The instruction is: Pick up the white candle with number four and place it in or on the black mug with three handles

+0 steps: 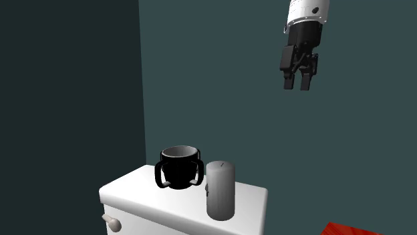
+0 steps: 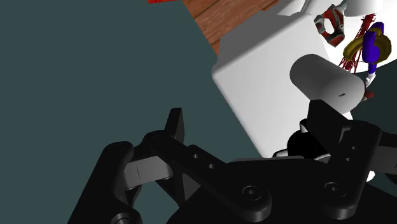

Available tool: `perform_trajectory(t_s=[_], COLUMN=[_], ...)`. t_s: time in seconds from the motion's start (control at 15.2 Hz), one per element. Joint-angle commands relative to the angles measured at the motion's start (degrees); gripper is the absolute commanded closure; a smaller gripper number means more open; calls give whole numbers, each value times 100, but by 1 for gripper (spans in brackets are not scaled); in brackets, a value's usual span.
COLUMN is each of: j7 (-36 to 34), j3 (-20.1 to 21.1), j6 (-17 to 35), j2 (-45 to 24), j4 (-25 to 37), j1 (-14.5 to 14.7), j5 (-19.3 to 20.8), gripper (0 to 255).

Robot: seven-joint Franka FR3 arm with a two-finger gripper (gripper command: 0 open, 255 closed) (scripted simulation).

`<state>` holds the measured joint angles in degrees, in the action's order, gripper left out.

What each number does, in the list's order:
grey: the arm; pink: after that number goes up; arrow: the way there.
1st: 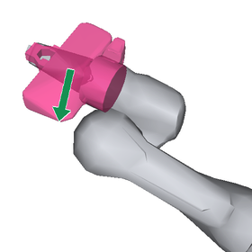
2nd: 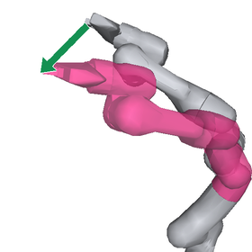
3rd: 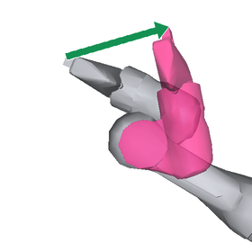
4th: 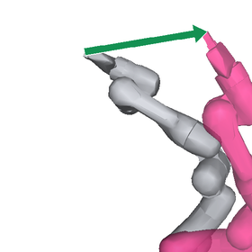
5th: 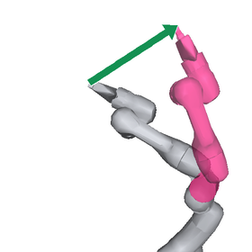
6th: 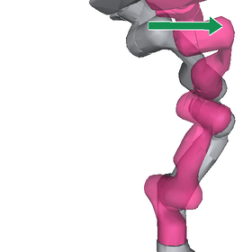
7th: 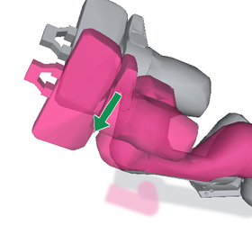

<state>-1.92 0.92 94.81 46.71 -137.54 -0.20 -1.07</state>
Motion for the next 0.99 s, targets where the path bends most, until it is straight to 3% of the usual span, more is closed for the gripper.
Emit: perform_trajectory(t_s=[0.0, 0.46, 0.92], j7=[0, -794, -1614], j3=[0, 696, 1521], j6=[0, 1294, 2789], j2=[0, 14, -565], j4=[0, -1018, -1615], j1=[0, 239, 486], j5=[0, -507, -983], gripper=[0, 0, 0])
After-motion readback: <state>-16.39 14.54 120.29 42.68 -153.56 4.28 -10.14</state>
